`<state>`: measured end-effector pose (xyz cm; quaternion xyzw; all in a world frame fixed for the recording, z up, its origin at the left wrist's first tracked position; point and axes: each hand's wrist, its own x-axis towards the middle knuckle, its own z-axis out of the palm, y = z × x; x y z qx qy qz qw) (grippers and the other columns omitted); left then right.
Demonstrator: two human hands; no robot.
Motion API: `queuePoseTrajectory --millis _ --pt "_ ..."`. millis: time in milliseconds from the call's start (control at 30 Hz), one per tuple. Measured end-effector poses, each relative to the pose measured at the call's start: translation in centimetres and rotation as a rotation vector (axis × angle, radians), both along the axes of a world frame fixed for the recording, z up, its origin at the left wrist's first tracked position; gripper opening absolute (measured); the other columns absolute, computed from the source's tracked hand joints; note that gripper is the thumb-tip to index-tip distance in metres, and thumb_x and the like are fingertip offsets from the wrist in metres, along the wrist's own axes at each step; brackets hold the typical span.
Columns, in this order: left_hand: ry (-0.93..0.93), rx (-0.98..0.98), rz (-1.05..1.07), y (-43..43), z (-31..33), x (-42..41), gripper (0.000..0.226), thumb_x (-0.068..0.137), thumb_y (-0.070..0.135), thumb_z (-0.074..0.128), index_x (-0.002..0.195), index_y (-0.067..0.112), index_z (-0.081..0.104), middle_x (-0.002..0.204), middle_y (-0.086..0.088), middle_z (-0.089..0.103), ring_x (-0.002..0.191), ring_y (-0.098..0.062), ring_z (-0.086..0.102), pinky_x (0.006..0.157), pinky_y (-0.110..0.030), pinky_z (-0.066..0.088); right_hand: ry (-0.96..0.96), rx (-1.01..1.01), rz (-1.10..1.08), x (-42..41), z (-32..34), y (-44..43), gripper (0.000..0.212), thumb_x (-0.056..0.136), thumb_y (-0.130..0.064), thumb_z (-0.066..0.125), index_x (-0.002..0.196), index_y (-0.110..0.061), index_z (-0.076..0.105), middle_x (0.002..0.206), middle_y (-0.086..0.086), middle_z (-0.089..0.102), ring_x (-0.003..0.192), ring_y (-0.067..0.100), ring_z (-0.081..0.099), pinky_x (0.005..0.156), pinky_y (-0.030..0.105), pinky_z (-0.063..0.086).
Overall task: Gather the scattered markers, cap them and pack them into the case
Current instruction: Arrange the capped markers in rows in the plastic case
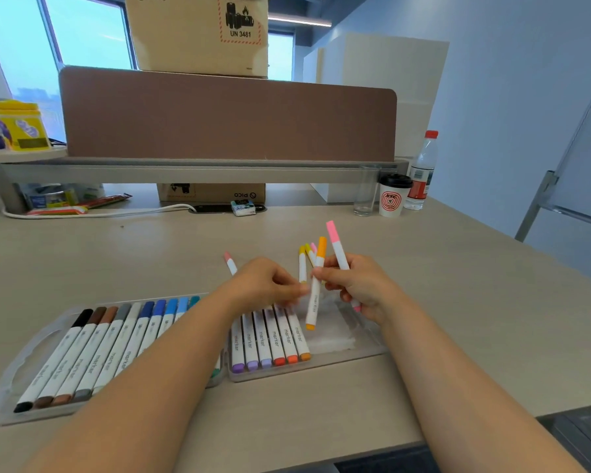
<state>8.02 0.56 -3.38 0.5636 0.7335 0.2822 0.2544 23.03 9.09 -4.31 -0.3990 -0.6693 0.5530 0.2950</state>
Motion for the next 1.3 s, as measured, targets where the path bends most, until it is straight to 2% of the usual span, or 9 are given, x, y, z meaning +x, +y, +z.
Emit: queuePoseTrajectory --millis 100,200,267,367,533,733,933,1133,1300 --pt "0.215 -0.001 0.132 -0.4 0.1 -1.7 0.032 0.084 0.034 0.065 0.113 0.020 0.064 0.113 0.002 0.065 0.098 -0.011 0.058 0.087 -0.025 0.045 -0.076 -0.014 0.049 0.1 0.0 -0.1 0.010 0.081 -0.017 0.071 0.084 -0.012 0.063 0.074 0.003 0.069 0.057 0.003 0.064 0.041 0.016 0.033" --pt "0.293 -0.117 0.126 -0.6 -0.2 -2.4 0.044 0.082 0.034 0.069 0.121 0.018 0.059 0.124 -0.002 0.059 0.112 -0.016 0.054 0.095 -0.029 0.040 -0.152 0.017 0.090 -0.2 -0.2 -0.6 0.013 0.079 -0.010 0.073 0.080 -0.009 0.060 0.071 0.005 0.066 0.054 0.006 0.064 0.042 0.015 0.042" --pt "0.286 -0.134 0.118 -0.6 -0.3 -2.4 0.046 0.081 0.033 0.069 0.123 0.017 0.058 0.124 -0.002 0.059 0.112 -0.016 0.054 0.094 -0.028 0.040 -0.237 0.057 0.103 -0.6 -0.3 -0.9 0.019 0.076 -0.013 0.077 0.079 -0.012 0.058 0.074 0.004 0.064 0.061 0.011 0.063 0.052 0.019 0.051" --pt "0.296 -0.122 0.117 -0.4 -0.3 -2.4 0.047 0.081 0.033 0.069 0.123 0.017 0.058 0.124 -0.002 0.059 0.111 -0.016 0.054 0.093 -0.027 0.041 -0.371 0.147 0.122 -1.2 -0.5 -1.1 0.024 0.074 -0.022 0.079 0.079 -0.017 0.056 0.074 -0.002 0.060 0.063 0.009 0.058 0.051 0.016 0.044" --pt "0.305 -0.123 0.110 -0.3 -0.4 -2.5 0.048 0.081 0.032 0.069 0.124 0.015 0.058 0.125 -0.003 0.059 0.113 -0.017 0.054 0.095 -0.027 0.040 -0.337 0.165 0.109 -1.6 -1.0 -1.0 0.022 0.074 -0.019 0.079 0.076 -0.017 0.057 0.072 -0.002 0.061 0.060 0.006 0.060 0.055 0.017 0.046" --pt "0.293 -0.114 0.112 -0.3 -0.6 -2.6 0.047 0.082 0.032 0.069 0.124 0.016 0.058 0.125 -0.003 0.059 0.111 -0.016 0.055 0.091 -0.027 0.041 -0.333 0.166 0.127 -1.6 -1.1 -1.1 0.021 0.074 -0.016 0.078 0.077 -0.016 0.057 0.069 -0.004 0.062 0.050 -0.001 0.059 0.049 0.012 0.045" --pt "0.274 -0.101 0.114 -0.4 -0.6 -2.7 0.046 0.082 0.030 0.069 0.124 0.016 0.058 0.126 -0.003 0.059 0.111 -0.016 0.055 0.091 -0.026 0.041 -0.367 0.136 0.237 -0.6 -0.4 -1.0 0.024 0.072 -0.012 0.079 0.086 -0.012 0.059 0.071 -0.002 0.061 0.060 0.006 0.058 0.046 0.011 0.043" --pt "0.265 -0.104 0.115 -0.4 -0.6 -2.7 0.045 0.082 0.031 0.069 0.124 0.015 0.058 0.126 -0.003 0.058 0.110 -0.016 0.055 0.090 -0.025 0.041 -0.466 0.150 0.206 -1.0 -0.7 -0.7 0.034 0.069 -0.018 0.082 0.074 -0.016 0.049 0.070 0.002 0.060 0.063 0.016 0.057 0.055 0.025 0.049" --pt "0.254 -0.109 0.119 -0.4 -0.7 -2.6 0.045 0.082 0.030 0.069 0.123 0.015 0.059 0.125 -0.003 0.059 0.110 -0.016 0.055 0.090 -0.026 0.041 -0.542 0.219 0.214 -1.2 -0.5 -0.9 0.037 0.070 -0.021 0.081 0.072 -0.017 0.045 0.079 0.007 0.062 0.069 0.020 0.058 0.057 0.028 0.048"
